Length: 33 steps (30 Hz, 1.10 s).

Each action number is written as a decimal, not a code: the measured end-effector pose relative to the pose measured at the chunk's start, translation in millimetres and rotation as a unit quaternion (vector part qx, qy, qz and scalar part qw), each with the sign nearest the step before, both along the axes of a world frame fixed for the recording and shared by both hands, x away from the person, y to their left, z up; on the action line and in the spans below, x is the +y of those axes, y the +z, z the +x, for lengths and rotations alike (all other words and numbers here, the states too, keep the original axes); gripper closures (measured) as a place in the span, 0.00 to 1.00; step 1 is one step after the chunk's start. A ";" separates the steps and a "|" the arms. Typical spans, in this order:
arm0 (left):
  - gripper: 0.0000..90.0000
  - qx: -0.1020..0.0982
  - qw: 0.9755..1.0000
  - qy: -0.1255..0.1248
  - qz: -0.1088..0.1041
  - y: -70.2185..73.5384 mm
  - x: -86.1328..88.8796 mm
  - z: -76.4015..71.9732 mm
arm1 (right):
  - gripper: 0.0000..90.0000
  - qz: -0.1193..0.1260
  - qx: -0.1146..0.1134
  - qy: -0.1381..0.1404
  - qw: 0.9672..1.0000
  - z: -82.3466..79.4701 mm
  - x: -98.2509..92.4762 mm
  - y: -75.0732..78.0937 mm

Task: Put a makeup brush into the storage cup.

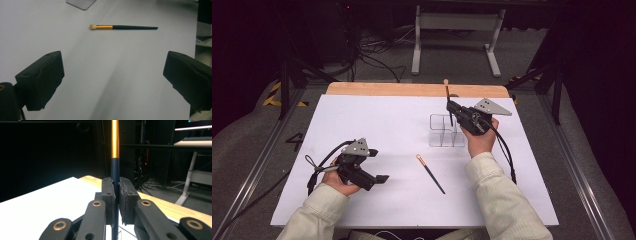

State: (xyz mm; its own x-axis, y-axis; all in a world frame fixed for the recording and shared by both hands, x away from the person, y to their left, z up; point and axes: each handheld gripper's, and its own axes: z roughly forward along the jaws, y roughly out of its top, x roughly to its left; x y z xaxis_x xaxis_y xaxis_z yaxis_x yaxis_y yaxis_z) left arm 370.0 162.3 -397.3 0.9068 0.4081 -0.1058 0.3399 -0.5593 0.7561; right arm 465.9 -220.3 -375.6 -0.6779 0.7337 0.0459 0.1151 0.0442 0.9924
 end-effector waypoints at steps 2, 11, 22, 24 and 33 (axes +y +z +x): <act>0.04 0.000 1.000 0.001 0.000 0.1 0.4 0.0 | 0.93 -0.002 0.005 -0.001 1.000 1.0 0.6 -3.5; 0.04 0.003 1.000 -0.001 -0.002 0.1 1.7 0.2 | 0.93 -0.009 0.025 -0.002 1.000 2.7 2.5 -14.4; 0.04 0.005 1.000 0.001 -0.003 -0.5 2.5 0.5 | 0.93 -0.011 0.052 -0.007 0.999 2.3 -1.8 -29.7; 0.04 0.005 1.000 0.001 -0.003 -0.5 2.7 0.5 | 0.93 -0.011 0.054 -0.006 0.998 2.0 -1.5 -30.3; 0.04 0.006 1.000 0.002 -0.004 0.1 3.6 -1.3 | 0.92 -0.017 0.065 -0.005 0.998 0.4 -0.8 -31.7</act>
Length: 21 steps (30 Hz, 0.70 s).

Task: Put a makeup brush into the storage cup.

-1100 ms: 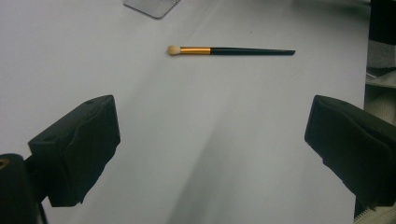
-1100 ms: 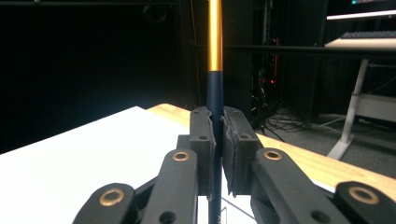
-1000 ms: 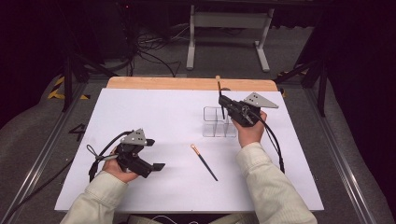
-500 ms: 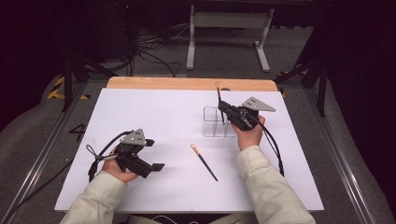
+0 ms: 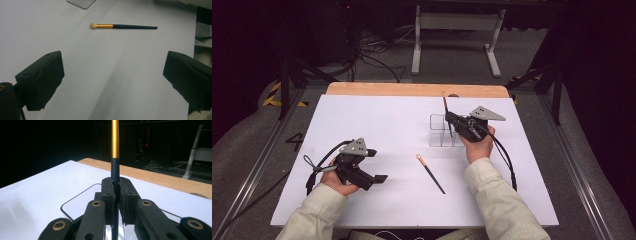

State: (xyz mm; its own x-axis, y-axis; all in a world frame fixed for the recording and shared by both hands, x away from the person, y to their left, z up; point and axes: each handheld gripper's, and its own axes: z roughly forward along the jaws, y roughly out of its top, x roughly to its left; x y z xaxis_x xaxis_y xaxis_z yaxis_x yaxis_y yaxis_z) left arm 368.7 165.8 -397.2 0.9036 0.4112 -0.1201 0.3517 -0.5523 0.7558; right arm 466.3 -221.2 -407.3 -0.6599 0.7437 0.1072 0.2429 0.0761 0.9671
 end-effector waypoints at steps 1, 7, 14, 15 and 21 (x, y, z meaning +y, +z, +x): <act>0.05 -0.003 1.000 0.000 0.000 0.0 1.0 -0.1 | 0.92 0.003 0.001 0.001 1.000 -0.5 -0.8 -0.4; 0.04 0.003 1.000 0.003 -0.005 -2.3 7.1 0.8 | 0.62 0.023 0.005 -0.004 1.000 -5.4 -7.1 1.8; 0.04 0.002 1.000 0.010 -0.009 -2.8 15.7 1.9 | 0.31 0.022 -0.016 -0.004 1.000 -20.1 -14.8 18.8; 0.04 0.002 1.000 0.010 -0.009 -2.8 15.7 1.9 | 0.25 0.022 -0.018 -0.009 1.000 -23.1 -15.7 21.8; 0.04 0.005 1.000 0.018 -0.011 -5.3 22.8 2.3 | 0.03 0.020 -0.019 -0.015 1.000 -38.0 -21.0 34.7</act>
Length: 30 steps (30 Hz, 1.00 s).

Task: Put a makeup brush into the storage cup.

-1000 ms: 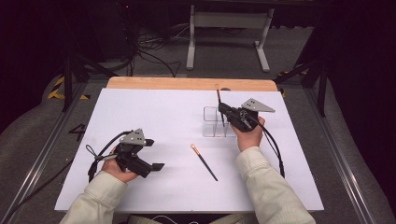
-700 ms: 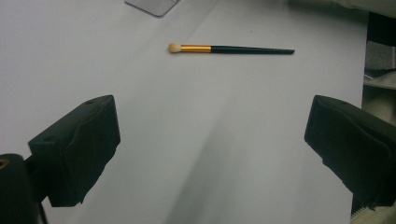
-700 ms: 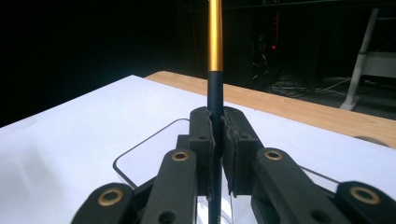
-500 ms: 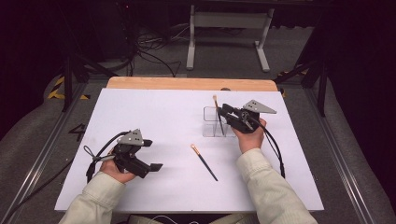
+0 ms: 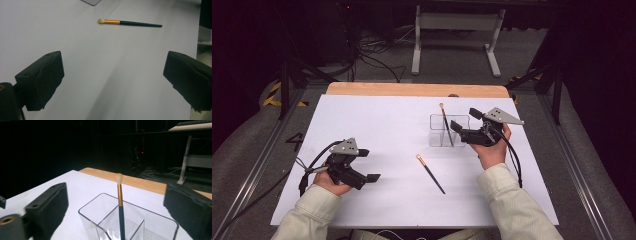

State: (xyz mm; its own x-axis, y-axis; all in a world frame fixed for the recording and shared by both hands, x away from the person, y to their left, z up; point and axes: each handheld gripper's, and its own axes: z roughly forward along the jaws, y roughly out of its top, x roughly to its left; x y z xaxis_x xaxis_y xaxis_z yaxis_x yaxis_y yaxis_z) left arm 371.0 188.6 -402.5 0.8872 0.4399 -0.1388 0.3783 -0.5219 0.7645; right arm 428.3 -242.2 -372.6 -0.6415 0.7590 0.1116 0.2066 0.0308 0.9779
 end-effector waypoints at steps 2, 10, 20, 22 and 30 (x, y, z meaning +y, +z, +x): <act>0.04 -0.002 1.000 0.001 0.001 -0.3 1.3 0.0 | 0.01 -0.003 -0.008 0.002 1.000 -5.0 -2.3 3.9; 0.04 0.000 1.000 0.003 0.001 -1.5 3.6 0.2 | 0.00 -0.001 -0.009 0.017 1.000 -21.4 -8.8 13.9; 0.04 -0.002 1.000 0.009 -0.005 -2.1 9.0 1.0 | 0.00 0.017 -0.041 0.041 0.998 -37.1 -10.6 21.6; 0.04 -0.003 1.000 0.011 -0.004 -2.6 10.4 1.4 | 0.00 0.004 -0.028 0.044 0.999 -41.1 -9.9 24.3; 0.04 -0.001 1.000 0.019 0.004 -5.0 11.3 2.0 | 0.00 -0.032 0.013 0.046 0.998 -42.4 -8.7 27.5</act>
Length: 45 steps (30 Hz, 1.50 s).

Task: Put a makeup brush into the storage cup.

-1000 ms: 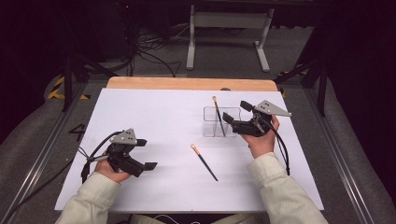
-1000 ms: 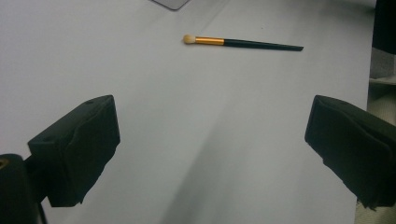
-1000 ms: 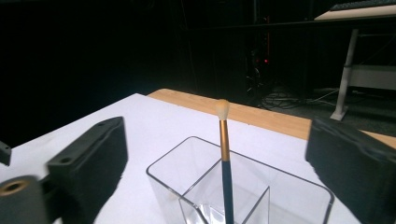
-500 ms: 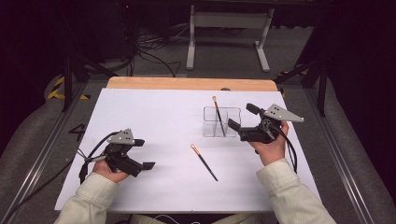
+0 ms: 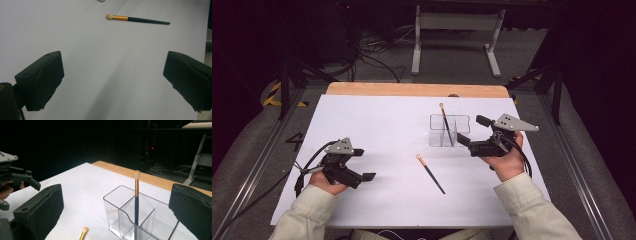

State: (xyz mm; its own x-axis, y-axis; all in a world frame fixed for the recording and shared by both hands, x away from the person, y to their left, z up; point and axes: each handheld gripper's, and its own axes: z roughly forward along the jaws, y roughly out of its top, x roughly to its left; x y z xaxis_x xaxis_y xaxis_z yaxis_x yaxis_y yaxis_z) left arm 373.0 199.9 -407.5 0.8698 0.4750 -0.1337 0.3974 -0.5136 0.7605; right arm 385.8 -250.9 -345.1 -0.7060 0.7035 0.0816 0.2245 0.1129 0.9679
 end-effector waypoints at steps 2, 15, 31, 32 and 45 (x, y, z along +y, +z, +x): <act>0.04 0.001 1.000 0.000 0.000 -0.4 0.5 0.2 | 0.00 -0.011 0.012 0.004 1.000 -0.2 1.3 1.9; 0.04 0.003 1.000 0.004 -0.002 -1.8 3.4 0.2 | 0.03 -0.074 0.079 -0.006 0.994 -6.0 15.8 4.4; 0.05 0.001 1.000 0.011 0.002 -1.8 7.4 -2.4 | 0.03 -0.113 0.099 -0.001 0.989 -2.9 31.0 6.3; 0.05 0.001 1.000 0.011 0.002 -1.8 7.5 -2.6 | 0.03 -0.124 0.102 0.002 0.987 -2.4 32.0 7.1; 0.04 -0.007 1.000 0.018 -0.008 -1.7 13.1 -4.2 | 0.12 -0.184 0.132 0.014 0.974 1.9 48.7 17.1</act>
